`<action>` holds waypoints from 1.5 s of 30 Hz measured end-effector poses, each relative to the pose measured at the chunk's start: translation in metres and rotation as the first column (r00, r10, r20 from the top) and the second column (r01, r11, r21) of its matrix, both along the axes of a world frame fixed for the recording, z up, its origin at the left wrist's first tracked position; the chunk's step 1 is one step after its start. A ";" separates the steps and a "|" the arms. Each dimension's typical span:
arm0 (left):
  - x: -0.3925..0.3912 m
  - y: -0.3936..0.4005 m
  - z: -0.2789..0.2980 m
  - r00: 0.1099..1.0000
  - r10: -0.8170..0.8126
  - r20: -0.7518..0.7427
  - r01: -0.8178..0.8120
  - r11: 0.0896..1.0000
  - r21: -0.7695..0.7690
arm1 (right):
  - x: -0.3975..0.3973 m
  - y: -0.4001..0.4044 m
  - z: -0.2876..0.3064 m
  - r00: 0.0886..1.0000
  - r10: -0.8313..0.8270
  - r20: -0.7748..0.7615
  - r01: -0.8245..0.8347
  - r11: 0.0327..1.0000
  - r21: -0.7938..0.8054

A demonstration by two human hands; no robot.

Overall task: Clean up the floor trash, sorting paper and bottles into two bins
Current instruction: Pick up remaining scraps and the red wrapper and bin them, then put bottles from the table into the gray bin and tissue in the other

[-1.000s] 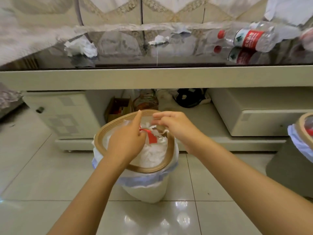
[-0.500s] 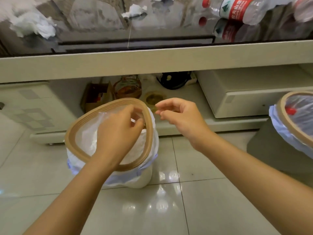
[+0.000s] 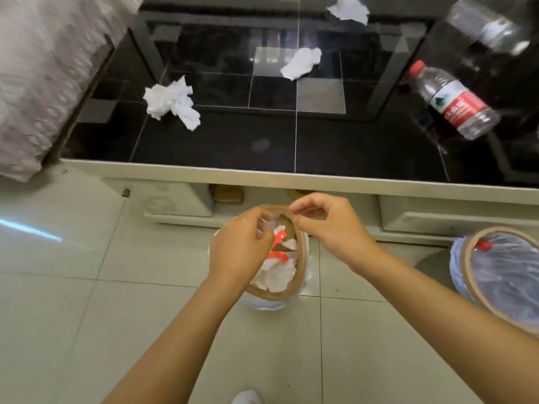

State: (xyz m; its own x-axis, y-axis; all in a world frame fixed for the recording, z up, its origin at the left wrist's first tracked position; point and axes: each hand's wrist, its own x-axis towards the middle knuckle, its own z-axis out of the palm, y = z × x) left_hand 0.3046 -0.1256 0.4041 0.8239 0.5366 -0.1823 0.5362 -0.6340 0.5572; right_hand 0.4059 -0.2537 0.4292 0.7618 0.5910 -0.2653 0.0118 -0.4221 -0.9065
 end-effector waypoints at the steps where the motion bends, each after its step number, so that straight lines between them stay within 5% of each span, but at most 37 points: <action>1: 0.003 0.008 0.014 1.000 -0.021 -0.018 0.021 1.000 0.013 | 0.003 0.011 0.014 1.000 0.001 -0.004 -0.001 1.000 -0.010; 8: 0.018 0.084 0.072 0.997 -0.020 -0.081 0.020 1.000 -0.004 | 0.036 0.075 0.064 0.996 0.055 0.068 -0.046 0.991 -0.126; 15: 0.064 0.158 0.064 0.994 0.091 -0.053 -0.093 0.995 -0.043 | 0.085 0.109 0.052 0.993 0.089 0.081 -0.074 0.982 -0.175; 20: 0.127 0.226 0.053 0.964 0.266 -0.009 -0.263 0.958 0.114 | 0.124 0.128 0.036 0.997 0.074 0.010 -0.072 0.986 -0.150; 26: 0.182 0.273 0.027 0.898 0.144 -0.415 -0.053 0.973 0.224 | 0.157 0.161 0.018 0.993 0.111 -0.039 -0.116 0.976 -0.183; 32: 0.189 0.276 0.002 0.924 0.090 -0.372 0.019 0.960 0.278 | 0.162 0.182 0.011 0.988 0.117 -0.106 -0.137 0.966 -0.218; 38: 0.187 0.293 0.017 0.979 0.162 -0.124 -0.169 0.984 -0.055 | 0.151 0.204 0.009 0.990 -0.016 -0.144 -0.022 0.965 -0.262; 45: 0.182 0.305 0.032 0.936 0.352 0.008 -0.300 0.809 -0.505 | 0.144 0.235 0.011 0.982 -0.113 -0.149 0.073 0.965 -0.250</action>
